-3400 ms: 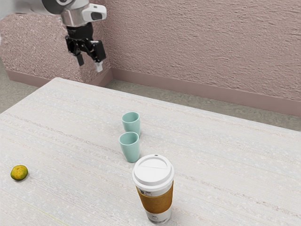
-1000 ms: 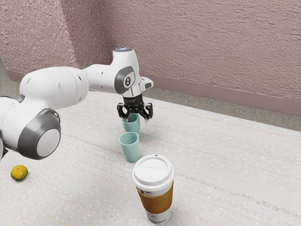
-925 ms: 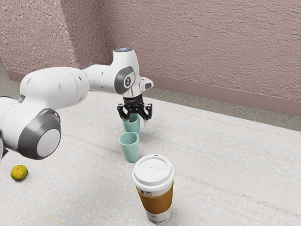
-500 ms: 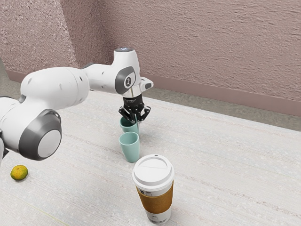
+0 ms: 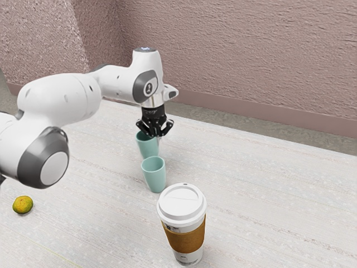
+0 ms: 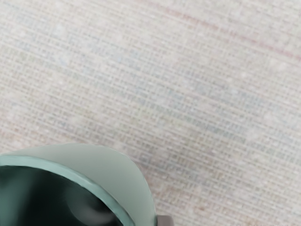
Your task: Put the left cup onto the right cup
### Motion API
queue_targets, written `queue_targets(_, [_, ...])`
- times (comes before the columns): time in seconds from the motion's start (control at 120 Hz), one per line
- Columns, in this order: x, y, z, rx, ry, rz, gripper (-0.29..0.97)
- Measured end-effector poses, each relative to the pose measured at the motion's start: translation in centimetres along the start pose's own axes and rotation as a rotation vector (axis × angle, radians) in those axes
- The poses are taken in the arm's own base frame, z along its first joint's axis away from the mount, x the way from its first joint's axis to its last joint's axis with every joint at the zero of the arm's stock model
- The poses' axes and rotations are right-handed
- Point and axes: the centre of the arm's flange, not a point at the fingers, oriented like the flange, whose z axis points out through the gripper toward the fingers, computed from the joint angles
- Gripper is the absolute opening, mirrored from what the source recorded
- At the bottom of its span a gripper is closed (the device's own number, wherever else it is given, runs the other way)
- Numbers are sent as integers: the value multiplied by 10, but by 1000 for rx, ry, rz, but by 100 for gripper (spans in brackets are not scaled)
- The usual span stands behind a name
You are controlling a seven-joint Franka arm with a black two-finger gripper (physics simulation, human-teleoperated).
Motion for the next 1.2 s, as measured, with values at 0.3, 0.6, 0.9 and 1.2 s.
queue_targets(0.3, [-38, 27, -91, 31, 23, 71, -10])
queue_targets(0.6, [-87, 45, -96, 50, -66, 110, -10])
queue_targets(0.9, [-92, 48, -81, 55, -74, 99, -10])
queue_targets(1.2, [-94, 48, -71, 59, -81, 84, -10])
